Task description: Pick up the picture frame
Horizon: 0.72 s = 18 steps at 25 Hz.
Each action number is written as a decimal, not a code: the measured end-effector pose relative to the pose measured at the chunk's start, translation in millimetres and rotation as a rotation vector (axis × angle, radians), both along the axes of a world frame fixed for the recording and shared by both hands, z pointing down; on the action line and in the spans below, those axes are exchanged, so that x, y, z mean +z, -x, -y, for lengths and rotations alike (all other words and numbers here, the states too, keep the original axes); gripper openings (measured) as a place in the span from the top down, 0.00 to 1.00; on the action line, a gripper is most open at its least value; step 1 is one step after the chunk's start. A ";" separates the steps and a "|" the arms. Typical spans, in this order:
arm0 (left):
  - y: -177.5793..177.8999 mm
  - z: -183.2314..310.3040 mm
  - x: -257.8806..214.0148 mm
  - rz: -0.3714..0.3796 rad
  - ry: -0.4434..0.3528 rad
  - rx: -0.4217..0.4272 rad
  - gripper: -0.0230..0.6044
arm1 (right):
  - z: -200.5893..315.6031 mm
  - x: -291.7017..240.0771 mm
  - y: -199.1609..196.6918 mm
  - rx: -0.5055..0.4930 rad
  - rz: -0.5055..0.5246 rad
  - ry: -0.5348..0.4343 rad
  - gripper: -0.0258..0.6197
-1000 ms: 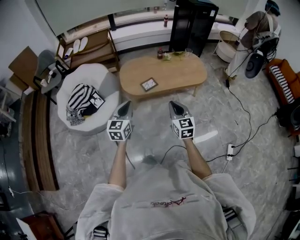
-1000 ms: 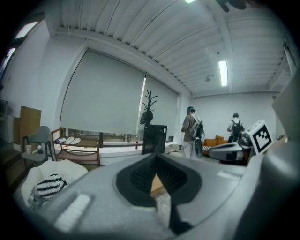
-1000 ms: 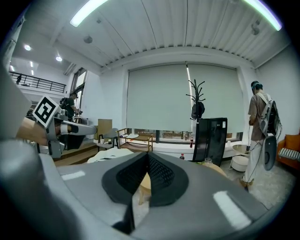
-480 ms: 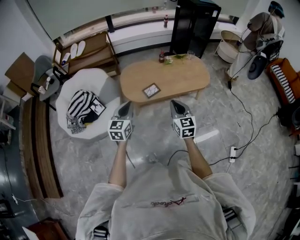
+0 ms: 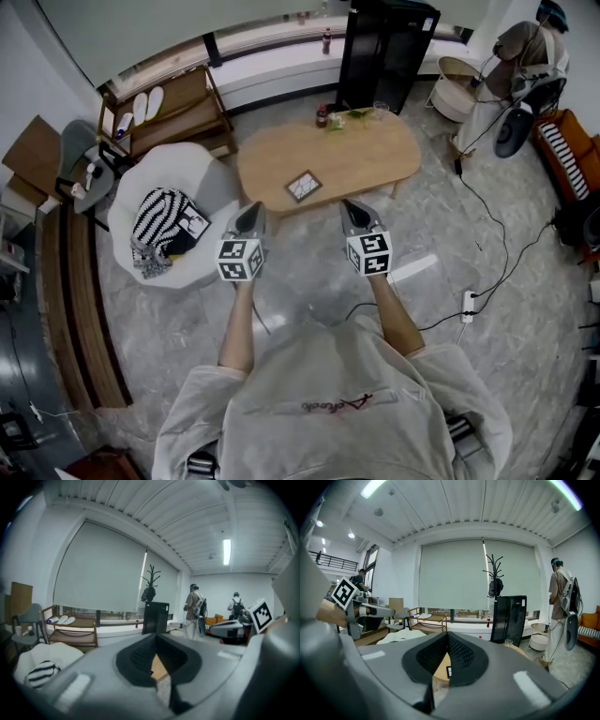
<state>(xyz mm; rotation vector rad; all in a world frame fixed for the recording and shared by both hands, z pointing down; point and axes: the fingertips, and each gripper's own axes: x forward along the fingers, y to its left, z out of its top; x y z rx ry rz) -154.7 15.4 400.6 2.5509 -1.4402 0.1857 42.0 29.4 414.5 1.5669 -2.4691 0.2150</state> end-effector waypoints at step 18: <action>-8.8 11.7 12.7 0.000 0.015 0.032 0.96 | 2.7 18.3 -8.1 0.030 -0.004 0.025 0.95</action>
